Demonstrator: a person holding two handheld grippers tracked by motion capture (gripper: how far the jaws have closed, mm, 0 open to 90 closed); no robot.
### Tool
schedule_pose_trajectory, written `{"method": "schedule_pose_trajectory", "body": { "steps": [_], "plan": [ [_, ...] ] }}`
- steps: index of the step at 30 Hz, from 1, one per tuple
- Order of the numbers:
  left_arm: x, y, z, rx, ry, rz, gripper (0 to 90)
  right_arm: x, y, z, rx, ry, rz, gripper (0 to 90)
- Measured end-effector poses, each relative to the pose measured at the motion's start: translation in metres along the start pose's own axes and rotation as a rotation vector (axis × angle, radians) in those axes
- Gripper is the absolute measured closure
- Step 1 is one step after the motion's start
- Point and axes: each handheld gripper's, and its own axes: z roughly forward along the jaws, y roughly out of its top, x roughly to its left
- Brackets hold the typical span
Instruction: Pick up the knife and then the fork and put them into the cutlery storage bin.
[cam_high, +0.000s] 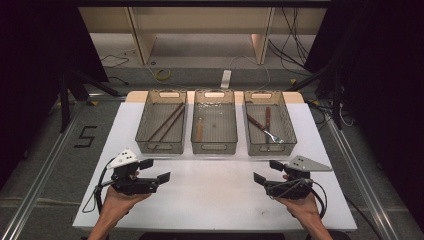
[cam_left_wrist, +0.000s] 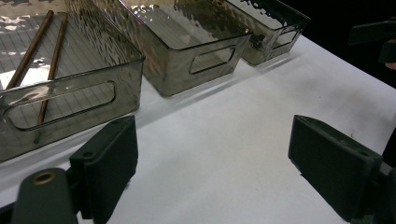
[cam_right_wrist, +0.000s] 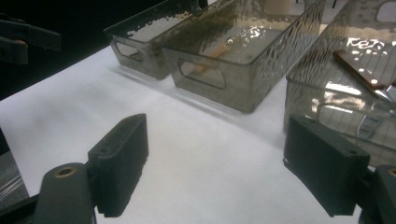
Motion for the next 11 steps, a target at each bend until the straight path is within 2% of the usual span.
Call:
{"method": "schedule_pose_trajectory", "body": {
  "steps": [11],
  "plan": [
    [0.0001,0.0000,0.0006,0.005,-0.002,0.002,15.4,0.0019,-0.0045,-0.0025,-0.007,-0.006,-0.017,21.2]
  ]
}}
